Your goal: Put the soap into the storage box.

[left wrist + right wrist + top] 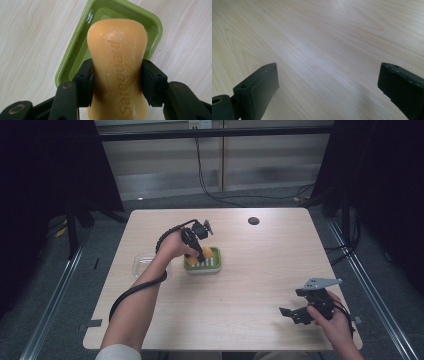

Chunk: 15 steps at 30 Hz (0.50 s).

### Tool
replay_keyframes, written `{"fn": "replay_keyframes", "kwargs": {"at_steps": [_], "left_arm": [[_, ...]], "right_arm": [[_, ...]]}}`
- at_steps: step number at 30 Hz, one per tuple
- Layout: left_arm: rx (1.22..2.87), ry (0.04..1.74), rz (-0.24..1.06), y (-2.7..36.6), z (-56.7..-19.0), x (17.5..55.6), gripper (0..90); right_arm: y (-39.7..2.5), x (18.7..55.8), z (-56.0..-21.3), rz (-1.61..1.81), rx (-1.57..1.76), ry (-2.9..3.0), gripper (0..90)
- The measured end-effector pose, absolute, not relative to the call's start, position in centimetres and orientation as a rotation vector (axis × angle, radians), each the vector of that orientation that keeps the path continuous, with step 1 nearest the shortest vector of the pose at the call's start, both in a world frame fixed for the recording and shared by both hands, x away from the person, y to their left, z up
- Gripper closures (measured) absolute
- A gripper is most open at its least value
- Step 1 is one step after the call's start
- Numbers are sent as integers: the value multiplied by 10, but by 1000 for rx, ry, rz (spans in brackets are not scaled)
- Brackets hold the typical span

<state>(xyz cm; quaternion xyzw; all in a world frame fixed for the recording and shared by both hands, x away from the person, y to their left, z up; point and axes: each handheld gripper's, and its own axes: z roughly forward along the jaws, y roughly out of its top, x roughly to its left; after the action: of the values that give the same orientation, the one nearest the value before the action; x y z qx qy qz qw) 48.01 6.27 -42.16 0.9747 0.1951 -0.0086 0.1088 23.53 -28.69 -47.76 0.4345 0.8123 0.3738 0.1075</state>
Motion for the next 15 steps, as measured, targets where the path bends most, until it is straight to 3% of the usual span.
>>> {"fn": "replay_keyframes", "kwargs": {"at_steps": [15], "left_arm": [[2867, 567, -6, 57, -427, 485, 498]], "right_arm": [[-287, 236, -478, 1104, 1285, 2390, 33]]}}
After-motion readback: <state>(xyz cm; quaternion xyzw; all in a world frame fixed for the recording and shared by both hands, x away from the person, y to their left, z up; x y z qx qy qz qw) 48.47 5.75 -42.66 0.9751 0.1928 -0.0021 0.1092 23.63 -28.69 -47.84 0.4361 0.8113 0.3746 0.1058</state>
